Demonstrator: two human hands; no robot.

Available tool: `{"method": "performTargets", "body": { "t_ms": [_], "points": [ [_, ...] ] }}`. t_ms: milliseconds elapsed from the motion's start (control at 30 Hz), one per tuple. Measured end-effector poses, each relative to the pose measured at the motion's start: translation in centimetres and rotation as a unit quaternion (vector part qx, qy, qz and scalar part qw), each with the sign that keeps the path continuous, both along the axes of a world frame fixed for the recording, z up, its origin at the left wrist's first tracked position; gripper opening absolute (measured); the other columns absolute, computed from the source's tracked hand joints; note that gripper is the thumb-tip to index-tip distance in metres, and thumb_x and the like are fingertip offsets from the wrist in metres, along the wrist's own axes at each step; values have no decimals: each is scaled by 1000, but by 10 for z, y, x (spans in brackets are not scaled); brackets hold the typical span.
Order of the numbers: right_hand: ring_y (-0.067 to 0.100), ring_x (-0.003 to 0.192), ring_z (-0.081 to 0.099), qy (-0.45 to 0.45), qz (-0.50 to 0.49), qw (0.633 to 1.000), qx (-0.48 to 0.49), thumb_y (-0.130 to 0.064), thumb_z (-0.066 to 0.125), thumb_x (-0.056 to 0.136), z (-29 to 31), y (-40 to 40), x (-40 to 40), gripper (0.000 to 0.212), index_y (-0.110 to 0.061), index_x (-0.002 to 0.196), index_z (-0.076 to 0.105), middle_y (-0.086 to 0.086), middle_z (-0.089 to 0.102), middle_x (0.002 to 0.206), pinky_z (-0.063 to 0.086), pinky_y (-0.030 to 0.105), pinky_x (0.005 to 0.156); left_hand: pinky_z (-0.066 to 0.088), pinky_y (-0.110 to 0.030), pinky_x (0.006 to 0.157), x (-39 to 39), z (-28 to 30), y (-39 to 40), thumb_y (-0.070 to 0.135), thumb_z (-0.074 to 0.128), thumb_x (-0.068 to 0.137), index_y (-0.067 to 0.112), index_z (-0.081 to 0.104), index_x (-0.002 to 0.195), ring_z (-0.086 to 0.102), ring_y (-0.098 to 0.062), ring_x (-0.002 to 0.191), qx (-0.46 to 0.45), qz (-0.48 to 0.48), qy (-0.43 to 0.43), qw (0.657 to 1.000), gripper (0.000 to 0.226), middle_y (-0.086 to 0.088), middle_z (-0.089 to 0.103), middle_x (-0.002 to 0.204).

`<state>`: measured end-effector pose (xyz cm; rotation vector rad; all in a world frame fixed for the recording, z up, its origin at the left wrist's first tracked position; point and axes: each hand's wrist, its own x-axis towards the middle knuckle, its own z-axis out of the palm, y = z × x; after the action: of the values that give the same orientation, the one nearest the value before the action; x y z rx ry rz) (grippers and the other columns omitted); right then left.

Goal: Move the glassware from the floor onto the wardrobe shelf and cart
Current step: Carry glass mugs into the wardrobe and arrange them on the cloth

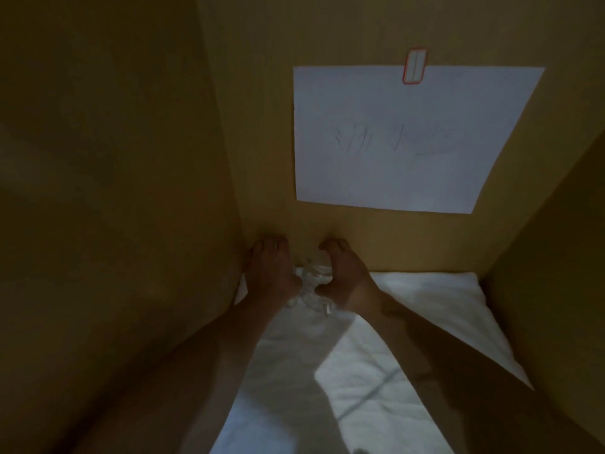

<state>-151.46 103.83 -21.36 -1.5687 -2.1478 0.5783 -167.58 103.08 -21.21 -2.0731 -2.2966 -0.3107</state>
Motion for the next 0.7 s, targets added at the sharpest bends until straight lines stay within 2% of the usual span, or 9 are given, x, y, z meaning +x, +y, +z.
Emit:
{"method": "performTargets", "body": {
  "t_ms": [200, 267, 367, 500, 700],
  "points": [
    [25, 123, 54, -1, -12, 1000, 12, -19, 83, 70, -5, -7, 1, 84, -18, 143, 43, 0, 40, 147, 45, 26, 90, 37, -39, 105, 3, 0, 3, 37, 72, 74, 15, 41, 136, 42, -31, 129, -33, -17, 43, 998, 73, -12, 47, 137],
    [28, 127, 52, -22, -1, 1000, 9, -26, 85, 70, -2, -10, 1, 90, -17, 147, 40, 2, 37, 151, 45, 30, 97, 30, -43, 111, 4, 3, 1, 41, 69, 80, 15, 30, 149, 32, -34, 140, -66, -12, 49, 997, 83, -14, 36, 150],
    [34, 133, 46, -40, -2, 999, 20, -39, 89, 64, 2, -21, 3, 104, -16, 151, 36, 12, 32, 157, 43, 41, 107, 23, -50, 117, 8, 11, -11, 46, 64, 87, 19, 16, 157, 12, -37, 150, -84, -2, -3, 996, 89, -16, 16, 162],
    [38, 132, 44, -65, -26, 997, 26, -45, 86, 67, 17, -52, 8, 104, -20, 153, 32, 13, 36, 152, 45, 46, 104, 30, -47, 113, 11, 28, -44, 42, 61, 88, 22, 26, 155, 16, -36, 149, -46, -18, 2, 999, 78, -13, 17, 162],
    [33, 137, 36, -78, -22, 997, 5, -46, 79, 75, 43, -120, 29, 97, -24, 154, 28, 6, 33, 153, 38, 44, 110, 34, -44, 109, 22, 54, -113, 41, 58, 90, 25, 31, 151, 23, -32, 145, -28, -14, -21, 999, 69, -9, 24, 159]
  ]
}}
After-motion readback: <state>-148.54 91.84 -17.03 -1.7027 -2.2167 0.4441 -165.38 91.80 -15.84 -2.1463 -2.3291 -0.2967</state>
